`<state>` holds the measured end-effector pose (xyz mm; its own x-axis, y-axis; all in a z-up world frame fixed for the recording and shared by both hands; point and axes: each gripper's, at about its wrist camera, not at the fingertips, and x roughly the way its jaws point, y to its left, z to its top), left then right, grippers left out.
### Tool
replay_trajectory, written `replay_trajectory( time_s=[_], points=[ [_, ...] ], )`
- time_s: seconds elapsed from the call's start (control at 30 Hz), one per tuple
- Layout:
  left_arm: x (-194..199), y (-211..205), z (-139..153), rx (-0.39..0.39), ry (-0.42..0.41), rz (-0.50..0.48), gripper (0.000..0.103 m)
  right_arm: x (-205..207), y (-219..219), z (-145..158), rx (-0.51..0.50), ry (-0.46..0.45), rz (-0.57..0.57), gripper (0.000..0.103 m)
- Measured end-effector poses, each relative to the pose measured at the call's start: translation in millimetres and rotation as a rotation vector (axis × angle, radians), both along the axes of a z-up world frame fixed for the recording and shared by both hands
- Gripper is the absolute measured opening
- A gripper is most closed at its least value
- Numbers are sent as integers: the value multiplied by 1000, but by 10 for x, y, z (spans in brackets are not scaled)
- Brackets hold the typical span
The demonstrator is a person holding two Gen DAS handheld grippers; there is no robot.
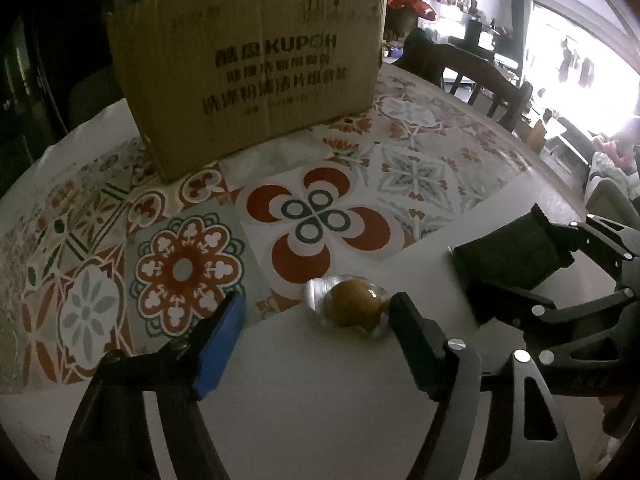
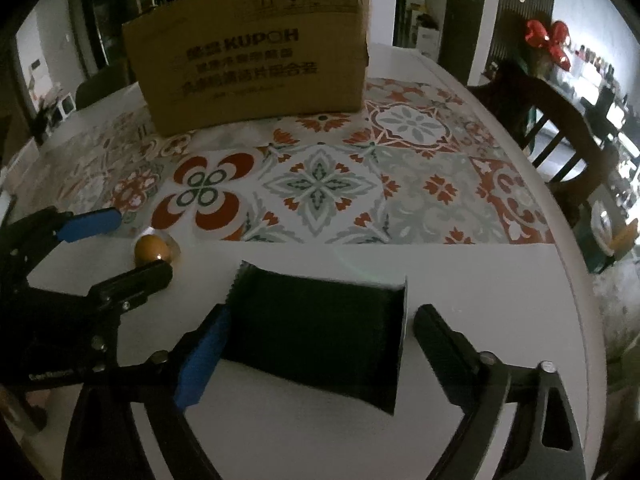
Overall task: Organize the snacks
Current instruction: 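Grasp the gold-foil round candy with the left tool while the right tool grasps the dark green pouch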
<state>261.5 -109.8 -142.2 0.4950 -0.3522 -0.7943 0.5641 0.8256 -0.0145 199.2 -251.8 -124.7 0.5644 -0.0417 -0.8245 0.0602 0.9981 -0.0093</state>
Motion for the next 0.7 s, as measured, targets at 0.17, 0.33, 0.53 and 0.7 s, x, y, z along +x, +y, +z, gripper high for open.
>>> replay_trajectory(
  time_s=[0.17,0.33,0.53,0.7],
  points=[
    [-5,-12,19,-15,-8,5,45,-13,8,19,3,-17,1,73],
    [-23,-43,51,-27,4,3,20,-34,-35,43,45,-33,-10,60],
    [-93,-33,106,-46,3,2,19,-70,-22,87,83,-57,13,24],
    [-175,-13,173,-62,-15,2,19,-96,-50,89,111,-63,3,19]
  ],
)
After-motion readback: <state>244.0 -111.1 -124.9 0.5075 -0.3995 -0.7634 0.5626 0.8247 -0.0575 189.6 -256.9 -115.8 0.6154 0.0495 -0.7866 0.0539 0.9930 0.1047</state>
